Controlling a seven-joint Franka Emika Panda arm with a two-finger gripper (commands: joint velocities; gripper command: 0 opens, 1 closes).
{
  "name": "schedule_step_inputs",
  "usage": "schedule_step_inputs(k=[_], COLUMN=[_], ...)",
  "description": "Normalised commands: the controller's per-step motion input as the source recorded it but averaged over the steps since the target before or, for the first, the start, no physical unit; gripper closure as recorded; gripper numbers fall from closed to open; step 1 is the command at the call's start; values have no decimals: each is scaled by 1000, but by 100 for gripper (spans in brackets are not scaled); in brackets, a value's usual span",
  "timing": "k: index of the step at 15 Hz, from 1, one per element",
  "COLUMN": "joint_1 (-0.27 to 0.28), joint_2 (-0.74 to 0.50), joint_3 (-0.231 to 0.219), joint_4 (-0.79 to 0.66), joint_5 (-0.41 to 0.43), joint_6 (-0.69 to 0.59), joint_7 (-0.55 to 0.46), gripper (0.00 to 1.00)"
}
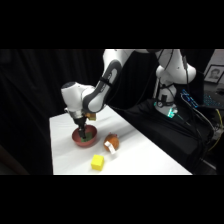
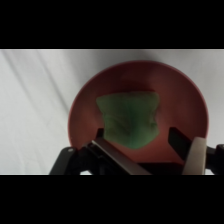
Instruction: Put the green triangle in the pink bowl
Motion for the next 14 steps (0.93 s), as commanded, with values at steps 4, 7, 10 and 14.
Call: schedule_step_inputs(k=[4,7,10,14], joint_1=[48,23,25,21], joint_2=[-438,-398,-377,-410], joint_3=[-19,-10,-14,-4], joint_4=[-170,-98,-92,-119], joint_5=[71,77,45,27], joint_6=[-226,-381,-412,-360], joint_7=[-149,-151,-152,-185], gripper=[0,0,0,0])
